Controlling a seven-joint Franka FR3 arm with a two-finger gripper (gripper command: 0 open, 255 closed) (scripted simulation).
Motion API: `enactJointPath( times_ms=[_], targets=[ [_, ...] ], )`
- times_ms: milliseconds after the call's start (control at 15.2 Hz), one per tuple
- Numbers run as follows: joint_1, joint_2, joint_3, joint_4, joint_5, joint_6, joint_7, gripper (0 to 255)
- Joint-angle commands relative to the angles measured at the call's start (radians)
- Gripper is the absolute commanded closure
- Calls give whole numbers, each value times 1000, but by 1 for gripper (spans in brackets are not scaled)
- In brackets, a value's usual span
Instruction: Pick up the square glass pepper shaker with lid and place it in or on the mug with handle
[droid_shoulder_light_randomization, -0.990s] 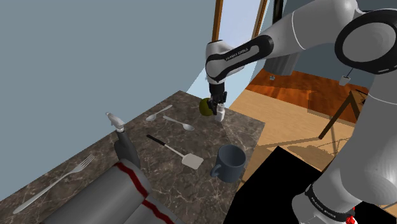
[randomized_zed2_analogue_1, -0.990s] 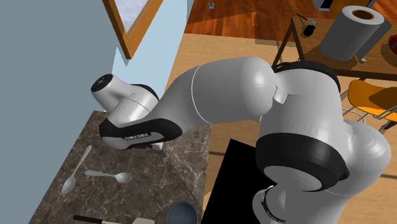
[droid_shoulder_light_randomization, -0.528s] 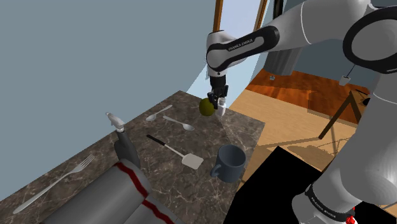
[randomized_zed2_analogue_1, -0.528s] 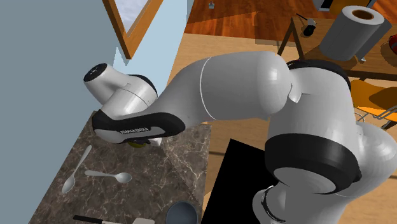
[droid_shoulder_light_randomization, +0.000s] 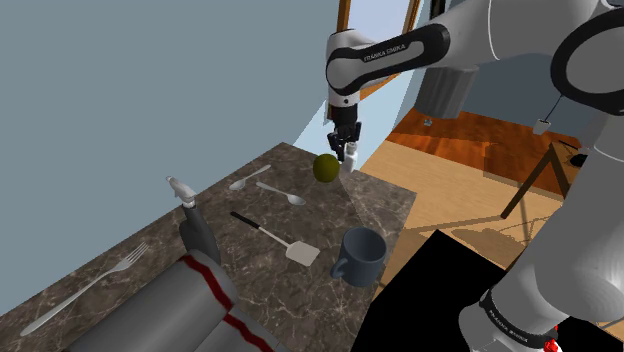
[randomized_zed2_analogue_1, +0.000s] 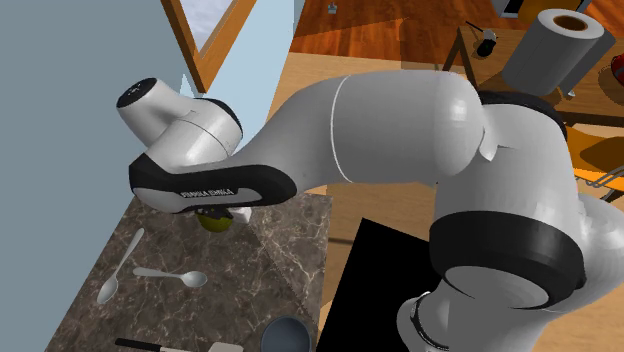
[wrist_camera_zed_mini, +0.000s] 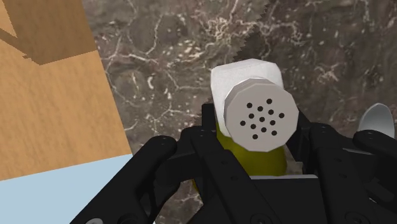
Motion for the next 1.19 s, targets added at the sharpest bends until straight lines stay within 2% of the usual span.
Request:
enactJointPath(
  times_ms=[0,924,1122],
  targets=[
    [0,-8,0,16,0,-25,-1,255],
    [1,-37,0,162,-1,-199,-7,255],
    [29,-124,23,54,4,-180,45,255]
  ],
)
